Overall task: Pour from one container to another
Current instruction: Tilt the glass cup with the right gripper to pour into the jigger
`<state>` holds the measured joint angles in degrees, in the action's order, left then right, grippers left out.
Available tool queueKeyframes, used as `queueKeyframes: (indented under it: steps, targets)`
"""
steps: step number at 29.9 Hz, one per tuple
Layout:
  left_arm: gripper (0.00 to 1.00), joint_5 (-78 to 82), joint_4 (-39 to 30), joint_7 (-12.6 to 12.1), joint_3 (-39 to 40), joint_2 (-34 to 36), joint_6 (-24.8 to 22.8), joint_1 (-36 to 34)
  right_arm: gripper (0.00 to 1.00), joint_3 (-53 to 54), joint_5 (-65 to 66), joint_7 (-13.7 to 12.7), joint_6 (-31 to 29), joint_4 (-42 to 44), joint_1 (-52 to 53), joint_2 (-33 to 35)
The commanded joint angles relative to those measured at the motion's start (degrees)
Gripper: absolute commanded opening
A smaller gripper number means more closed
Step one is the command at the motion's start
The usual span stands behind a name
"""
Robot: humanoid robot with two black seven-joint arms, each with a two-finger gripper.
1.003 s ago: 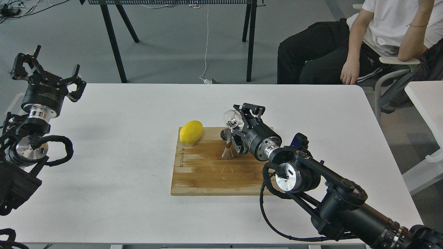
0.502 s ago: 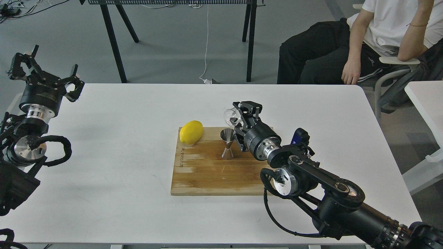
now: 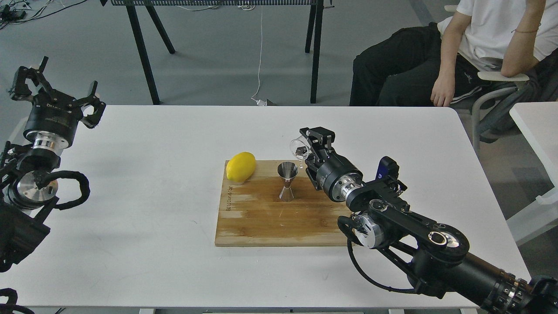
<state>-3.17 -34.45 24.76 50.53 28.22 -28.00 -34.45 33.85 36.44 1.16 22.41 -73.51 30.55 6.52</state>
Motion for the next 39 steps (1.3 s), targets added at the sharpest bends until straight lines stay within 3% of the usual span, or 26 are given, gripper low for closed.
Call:
queueKeyframes:
  steps: [1,20,39]
  targets:
    - [1.00,0.00,0.00,0.02,0.01,-0.01,0.00,0.00,0.31,-2.11,0.65,0.59,0.00,-0.05,0.30,0.77]
    - [1.00,-0.08,0.00,0.02,0.01,0.34,0.00,0.00,0.31,-2.56,1.70,1.12,0.26,1.53,1.35,0.07]
    - [1.00,0.00,0.09,-0.06,0.01,0.43,0.00,-0.09,0.31,-2.73,2.67,1.74,0.44,4.95,3.11,-5.12]
